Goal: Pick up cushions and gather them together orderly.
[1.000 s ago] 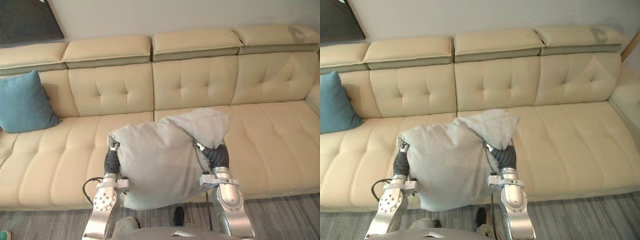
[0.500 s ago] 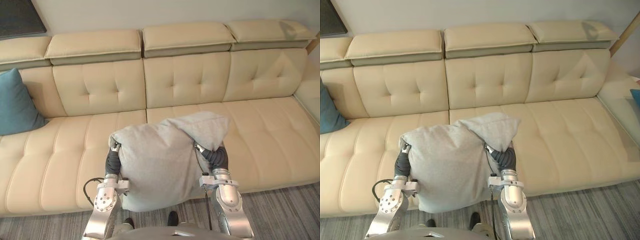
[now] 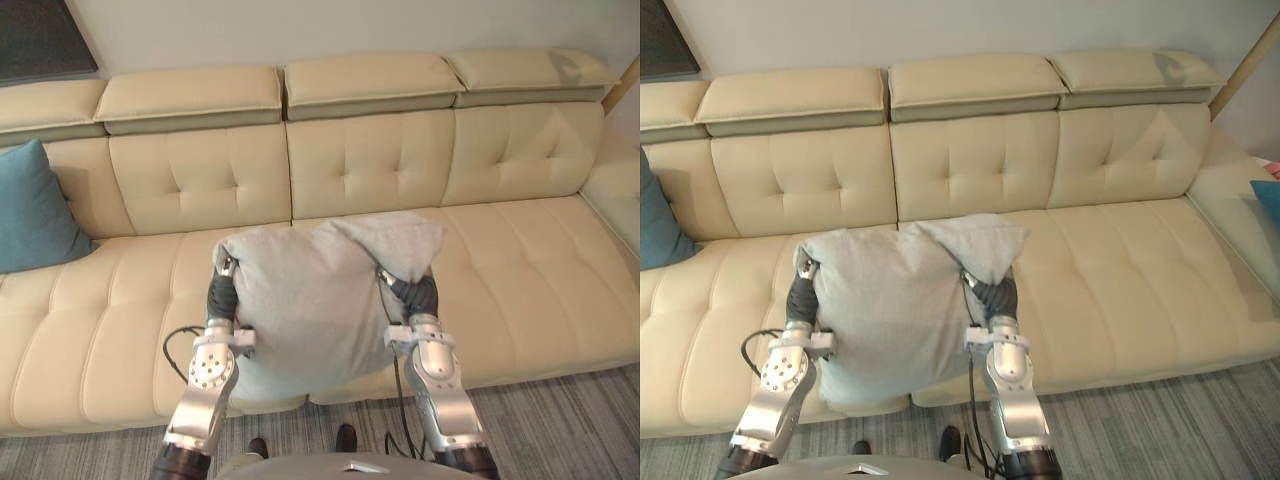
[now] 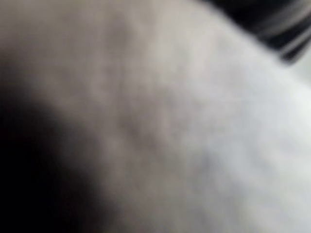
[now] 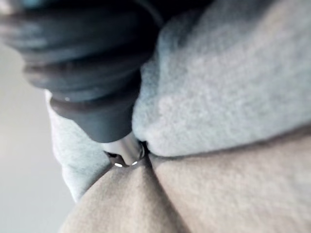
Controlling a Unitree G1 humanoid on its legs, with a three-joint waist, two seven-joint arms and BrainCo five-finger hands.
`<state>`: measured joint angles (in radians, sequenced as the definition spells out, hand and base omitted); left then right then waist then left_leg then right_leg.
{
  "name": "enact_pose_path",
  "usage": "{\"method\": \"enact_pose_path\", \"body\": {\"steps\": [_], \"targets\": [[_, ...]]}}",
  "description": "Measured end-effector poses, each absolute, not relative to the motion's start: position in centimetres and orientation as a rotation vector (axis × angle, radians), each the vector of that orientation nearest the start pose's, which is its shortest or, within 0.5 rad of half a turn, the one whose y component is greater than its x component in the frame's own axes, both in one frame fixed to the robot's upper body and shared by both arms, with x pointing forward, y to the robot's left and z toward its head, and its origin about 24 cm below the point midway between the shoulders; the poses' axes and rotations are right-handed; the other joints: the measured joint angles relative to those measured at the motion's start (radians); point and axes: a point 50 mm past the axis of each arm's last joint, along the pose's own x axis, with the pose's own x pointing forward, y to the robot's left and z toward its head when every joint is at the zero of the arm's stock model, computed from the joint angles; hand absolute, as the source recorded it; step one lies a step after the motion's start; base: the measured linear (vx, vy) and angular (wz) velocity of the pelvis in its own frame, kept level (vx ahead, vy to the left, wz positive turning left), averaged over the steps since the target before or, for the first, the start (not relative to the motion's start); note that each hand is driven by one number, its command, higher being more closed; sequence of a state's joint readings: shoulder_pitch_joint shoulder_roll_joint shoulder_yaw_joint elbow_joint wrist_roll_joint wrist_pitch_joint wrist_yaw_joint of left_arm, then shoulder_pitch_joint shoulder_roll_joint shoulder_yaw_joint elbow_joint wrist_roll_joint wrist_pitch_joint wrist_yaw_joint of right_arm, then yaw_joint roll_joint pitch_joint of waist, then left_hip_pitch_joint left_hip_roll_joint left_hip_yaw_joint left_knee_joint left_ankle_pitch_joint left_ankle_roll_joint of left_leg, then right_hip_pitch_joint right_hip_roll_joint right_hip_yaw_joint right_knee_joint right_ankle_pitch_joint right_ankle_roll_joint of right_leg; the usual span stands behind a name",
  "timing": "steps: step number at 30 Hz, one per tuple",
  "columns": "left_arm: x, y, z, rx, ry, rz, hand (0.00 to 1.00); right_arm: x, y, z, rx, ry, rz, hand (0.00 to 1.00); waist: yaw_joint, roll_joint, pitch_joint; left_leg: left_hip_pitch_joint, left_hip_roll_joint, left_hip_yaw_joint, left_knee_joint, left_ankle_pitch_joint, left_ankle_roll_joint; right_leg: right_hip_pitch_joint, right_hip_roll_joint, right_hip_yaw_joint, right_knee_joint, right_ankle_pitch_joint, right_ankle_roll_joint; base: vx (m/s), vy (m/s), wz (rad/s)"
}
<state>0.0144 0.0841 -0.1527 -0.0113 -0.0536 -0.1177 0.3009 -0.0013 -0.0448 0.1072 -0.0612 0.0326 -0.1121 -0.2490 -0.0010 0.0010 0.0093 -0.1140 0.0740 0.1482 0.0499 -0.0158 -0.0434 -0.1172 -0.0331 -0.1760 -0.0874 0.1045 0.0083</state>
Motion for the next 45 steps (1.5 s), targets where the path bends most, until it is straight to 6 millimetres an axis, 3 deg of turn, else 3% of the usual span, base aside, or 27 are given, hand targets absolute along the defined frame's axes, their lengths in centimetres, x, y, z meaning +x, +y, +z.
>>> {"method": "enact_pose_path", "body": {"steps": [3,5,9,11,13,16,19,23,27,30,34,39,40,45], "targets": [[27.6,15.1,7.5,0.030,-0.199,0.206,1.00,28.3,-12.9,9.2,0.027,-0.257,-0.128,1.00,0.002,0.003,0.046,-0.047,-0.003,0.006,-0.001,0.027,0.001,-0.052,-0.005,0.006,0.007,0.033,0.000,-0.09,-0.004,-0.05],[29.7,15.6,10.1,0.055,-0.288,0.254,1.00,30.5,-12.0,12.3,0.038,-0.352,-0.129,1.00,0.014,0.004,0.092,-0.104,-0.006,0.018,-0.006,0.052,0.003,-0.117,-0.008,0.014,0.007,0.064,-0.003,-0.15,-0.002,-0.12],[32.2,16.2,14.0,0.075,-0.404,0.312,1.00,32.5,-11.2,16.0,0.061,-0.454,-0.154,1.00,0.021,0.007,0.154,-0.155,-0.012,0.020,-0.036,0.090,0.007,-0.182,-0.013,0.020,0.007,0.092,-0.005,-0.10,0.018,-0.01],[33.5,16.1,16.6,0.085,-0.475,0.322,1.00,33.4,-11.5,18.3,0.089,-0.511,-0.194,1.00,0.031,0.007,0.180,-0.187,-0.014,0.019,-0.035,0.102,0.008,-0.214,-0.016,0.019,0.008,0.104,-0.008,-0.05,0.031,0.03],[34.7,15.9,20.6,0.089,-0.585,0.332,1.00,34.6,-11.5,21.9,0.153,-0.592,-0.241,1.00,0.034,0.007,0.216,-0.230,-0.016,0.017,-0.037,0.119,0.010,-0.255,-0.019,0.016,0.008,0.118,-0.008,-0.05,0.028,0.06],[36.2,15.4,26.2,0.093,-0.708,0.343,1.00,35.4,-11.9,27.3,0.241,-0.705,-0.301,1.00,0.037,0.010,0.266,-0.280,-0.022,0.006,-0.036,0.138,0.012,-0.301,-0.023,0.006,0.008,0.131,-0.012,-0.05,0.034,0.11],[36.5,15.5,31.0,0.101,-0.817,0.359,1.00,35.0,-11.7,31.9,0.305,-0.814,-0.321,1.00,0.037,0.013,0.297,-0.342,-0.025,0.003,-0.035,0.149,0.015,-0.361,-0.027,0.004,0.008,0.144,-0.011,-0.04,0.025,0.06],[36.1,15.7,36.3,0.101,-0.919,0.388,1.00,34.8,-11.4,36.1,0.355,-0.882,-0.334,1.00,0.044,0.015,0.353,-0.408,-0.031,0.012,-0.027,0.150,0.016,-0.426,-0.034,0.020,0.008,0.162,-0.006,-0.03,0.067,-0.02],[35.3,15.7,39.2,0.051,-0.985,0.400,1.00,34.1,-11.4,38.3,0.401,-0.932,-0.340,1.00,0.061,0.017,0.372,-0.486,-0.029,0.021,-0.006,0.145,0.021,-0.499,-0.036,0.053,0.008,0.184,0.005,-0.01,0.070,-0.03],[35.0,15.6,39.9,0.039,-1.005,0.399,1.00,33.7,-11.4,39.2,0.431,-0.949,-0.340,1.00,0.076,0.017,0.398,-0.527,-0.019,0.030,0.036,0.121,0.025,-0.527,-0.032,0.072,0.008,0.204,0.013,0.01,0.111,-0.11],[34.7,15.8,40.4,-0.001,-1.014,0.407,1.00,33.4,-11.2,39.6,0.460,-0.960,-0.323,1.00,0.092,0.017,0.398,-0.624,-0.003,0.042,0.137,0.067,0.033,-0.581,-0.031,0.088,0.008,0.223,0.032,-0.01,0.099,-0.09],[34.2,15.3,41.6,-0.022,-1.047,0.395,1.00,32.1,-11.2,40.2,0.514,-1.012,-0.325,1.00,0.107,0.017,0.398,-0.713,0.008,0.040,0.212,0.043,0.037,-0.628,-0.031,0.080,0.008,0.224,0.032,-0.02,0.072,0.04],[34.1,15.3,41.7,-0.028,-1.050,0.395,0.00,32.0,-11.0,40.3,0.522,-1.013,-0.324,0.00,0.110,0.017,0.398,-0.727,0.011,0.040,0.222,0.038,0.037,-0.635,-0.030,0.079,0.008,0.224,0.032,-0.02,0.054,0.05],[33.7,15.4,41.8,-0.131,-1.052,0.425,0.00,31.3,-11.3,40.6,0.555,-1.043,-0.338,0.00,0.111,0.017,0.398,-0.778,0.022,0.037,0.258,0.027,0.042,-0.662,-0.024,0.068,0.008,0.225,0.034,-0.03,0.034,0.03]]}}
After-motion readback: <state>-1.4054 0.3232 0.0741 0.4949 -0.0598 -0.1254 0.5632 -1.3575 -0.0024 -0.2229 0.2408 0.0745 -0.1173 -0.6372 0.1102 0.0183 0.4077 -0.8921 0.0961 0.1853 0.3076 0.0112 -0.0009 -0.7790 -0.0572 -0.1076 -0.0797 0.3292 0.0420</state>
